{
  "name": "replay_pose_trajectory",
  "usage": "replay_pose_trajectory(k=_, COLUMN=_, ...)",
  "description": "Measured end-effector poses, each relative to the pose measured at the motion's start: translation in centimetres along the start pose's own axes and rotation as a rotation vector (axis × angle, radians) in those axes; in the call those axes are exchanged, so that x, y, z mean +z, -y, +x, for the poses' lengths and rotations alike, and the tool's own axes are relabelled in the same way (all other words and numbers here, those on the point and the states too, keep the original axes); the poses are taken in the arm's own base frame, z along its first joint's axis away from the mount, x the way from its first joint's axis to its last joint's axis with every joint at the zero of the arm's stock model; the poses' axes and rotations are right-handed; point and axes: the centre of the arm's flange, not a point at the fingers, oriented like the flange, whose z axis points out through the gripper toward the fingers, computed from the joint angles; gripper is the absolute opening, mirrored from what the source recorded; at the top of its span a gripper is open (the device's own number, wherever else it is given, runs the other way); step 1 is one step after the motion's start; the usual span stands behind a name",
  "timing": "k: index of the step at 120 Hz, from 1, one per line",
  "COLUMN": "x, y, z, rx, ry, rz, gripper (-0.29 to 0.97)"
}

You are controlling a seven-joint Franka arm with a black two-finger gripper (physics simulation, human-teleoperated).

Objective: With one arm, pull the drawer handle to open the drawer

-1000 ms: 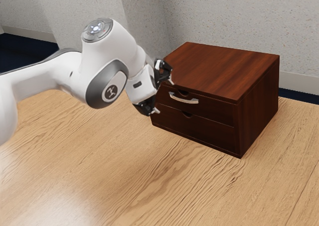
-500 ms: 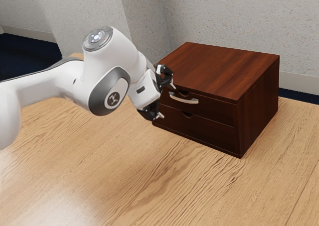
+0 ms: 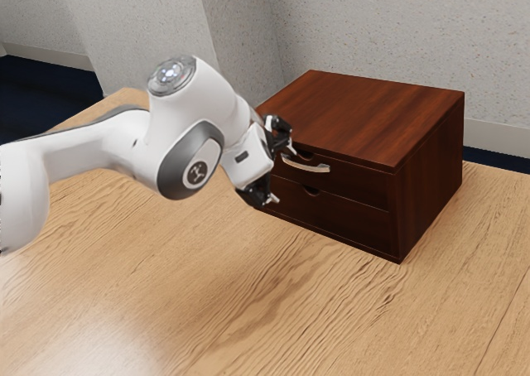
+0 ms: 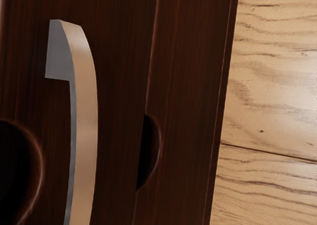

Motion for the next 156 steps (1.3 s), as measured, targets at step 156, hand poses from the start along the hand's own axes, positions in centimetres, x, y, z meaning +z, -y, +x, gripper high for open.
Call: replay_pose_trajectory(k=156, x=-0.3, y=-0.8, z=2.0, rx=-0.035, ry=-0.011, rz=0.003, gripper=0.69)
